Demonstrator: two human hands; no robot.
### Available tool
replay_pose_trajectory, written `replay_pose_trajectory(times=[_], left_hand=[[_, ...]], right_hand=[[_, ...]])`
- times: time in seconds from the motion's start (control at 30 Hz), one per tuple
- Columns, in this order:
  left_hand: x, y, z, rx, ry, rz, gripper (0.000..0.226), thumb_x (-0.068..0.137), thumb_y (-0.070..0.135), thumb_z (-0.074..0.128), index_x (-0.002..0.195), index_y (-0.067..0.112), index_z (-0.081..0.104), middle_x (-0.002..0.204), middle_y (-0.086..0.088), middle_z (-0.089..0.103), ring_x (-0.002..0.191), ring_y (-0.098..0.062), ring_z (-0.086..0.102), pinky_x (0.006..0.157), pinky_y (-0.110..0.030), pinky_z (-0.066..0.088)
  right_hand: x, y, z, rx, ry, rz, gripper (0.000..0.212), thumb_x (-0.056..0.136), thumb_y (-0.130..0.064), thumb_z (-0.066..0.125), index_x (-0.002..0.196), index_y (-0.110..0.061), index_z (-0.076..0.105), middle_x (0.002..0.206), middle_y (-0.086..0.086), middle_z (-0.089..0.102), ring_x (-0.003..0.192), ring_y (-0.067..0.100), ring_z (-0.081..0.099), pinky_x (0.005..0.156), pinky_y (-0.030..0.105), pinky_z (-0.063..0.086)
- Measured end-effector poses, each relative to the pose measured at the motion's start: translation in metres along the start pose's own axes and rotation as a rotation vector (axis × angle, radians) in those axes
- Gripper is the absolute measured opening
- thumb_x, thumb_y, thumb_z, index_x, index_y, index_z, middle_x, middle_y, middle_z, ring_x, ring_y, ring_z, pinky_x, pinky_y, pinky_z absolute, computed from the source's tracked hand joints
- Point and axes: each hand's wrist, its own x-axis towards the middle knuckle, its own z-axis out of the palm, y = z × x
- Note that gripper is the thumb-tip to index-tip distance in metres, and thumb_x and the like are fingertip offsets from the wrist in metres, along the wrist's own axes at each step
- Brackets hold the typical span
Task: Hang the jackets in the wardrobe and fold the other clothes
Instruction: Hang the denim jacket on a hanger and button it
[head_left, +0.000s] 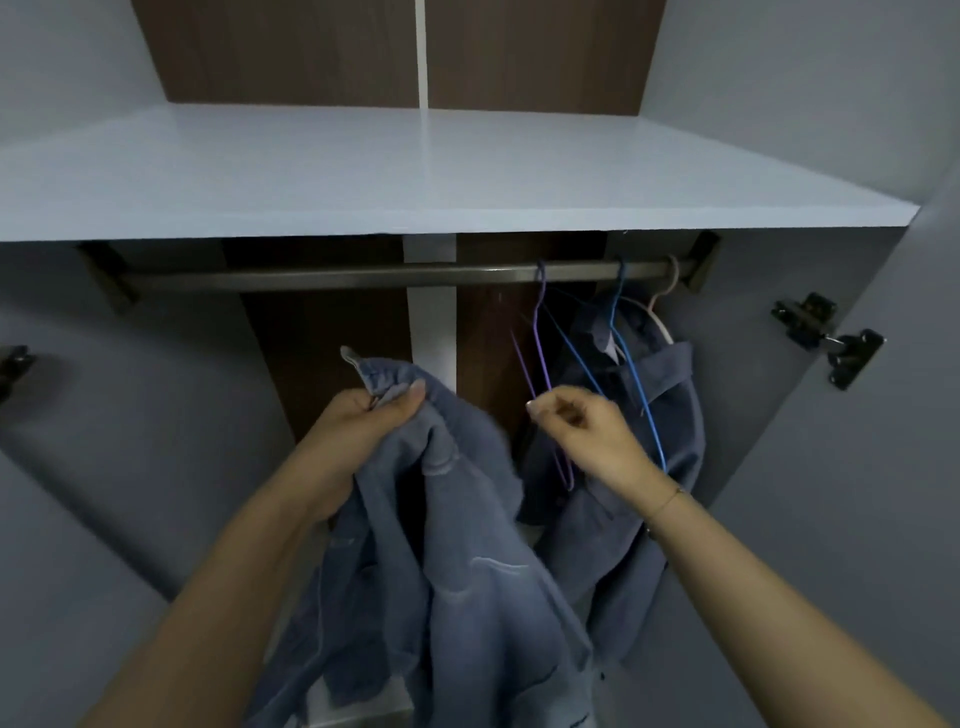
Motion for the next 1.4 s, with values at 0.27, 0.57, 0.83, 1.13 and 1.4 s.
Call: replay_pose_trajectory(times=[0.27, 0.57, 0.83, 1.13, 1.4], left_hand=[[0.046, -0.023, 0.015, 0.188, 0.014, -0.126, 0.040, 0.075, 0.051, 0.061, 0.081, 0.014, 0.073, 0.083, -0.008, 0.076, 0.081, -0.020, 0.072, 0.080, -0.030, 0.051], [0.058, -0.036, -0.012, 0.331, 0.010, -0.090, 0.066, 0.084, 0.052, 0.049, 0.111, -0.006, 0.067, 0.107, -0.016, 0.072, 0.100, -0.024, 0.068, 0.089, -0.025, 0.051], [0.069, -0.047, -0.045, 0.407, 0.162, -0.100, 0.057, 0.098, 0.044, 0.049, 0.101, -0.010, 0.066, 0.092, -0.023, 0.072, 0.091, -0.036, 0.070, 0.087, -0.045, 0.053], [0.057, -0.074, -0.069, 0.572, 0.076, -0.091, 0.040, 0.099, 0.042, 0.049, 0.099, 0.004, 0.062, 0.087, -0.003, 0.064, 0.080, -0.010, 0.060, 0.062, -0.011, 0.044], [0.015, -0.100, -0.082, 0.794, -0.109, 0.047, 0.039, 0.095, 0.032, 0.059, 0.061, 0.014, 0.052, 0.058, 0.012, 0.057, 0.053, 0.003, 0.049, 0.050, -0.010, 0.035]], right_hand=[[0.137, 0.069, -0.063, -0.270, 0.311, 0.311, 0.044, 0.094, -0.026, 0.062, 0.123, 0.007, 0.055, 0.120, 0.026, 0.060, 0.110, 0.036, 0.058, 0.091, 0.038, 0.044], [0.206, 0.066, -0.049, 0.022, 0.440, 0.367, 0.034, 0.097, -0.022, 0.049, 0.103, 0.008, 0.065, 0.099, 0.020, 0.067, 0.090, 0.032, 0.061, 0.071, 0.033, 0.040], [0.086, 0.065, -0.040, -0.212, 0.355, 0.302, 0.036, 0.101, -0.024, 0.045, 0.100, 0.004, 0.068, 0.083, 0.023, 0.063, 0.080, 0.035, 0.059, 0.066, 0.038, 0.040], [-0.057, 0.064, -0.023, -0.341, 0.106, 0.565, 0.031, 0.094, -0.010, 0.052, 0.069, 0.005, 0.061, 0.075, 0.025, 0.062, 0.081, 0.039, 0.060, 0.063, 0.036, 0.037], [-0.133, 0.025, 0.009, 0.087, -0.237, 0.678, 0.032, 0.091, -0.010, 0.058, 0.063, -0.013, 0.071, 0.049, 0.001, 0.032, 0.041, 0.011, 0.026, 0.038, 0.019, 0.020]])
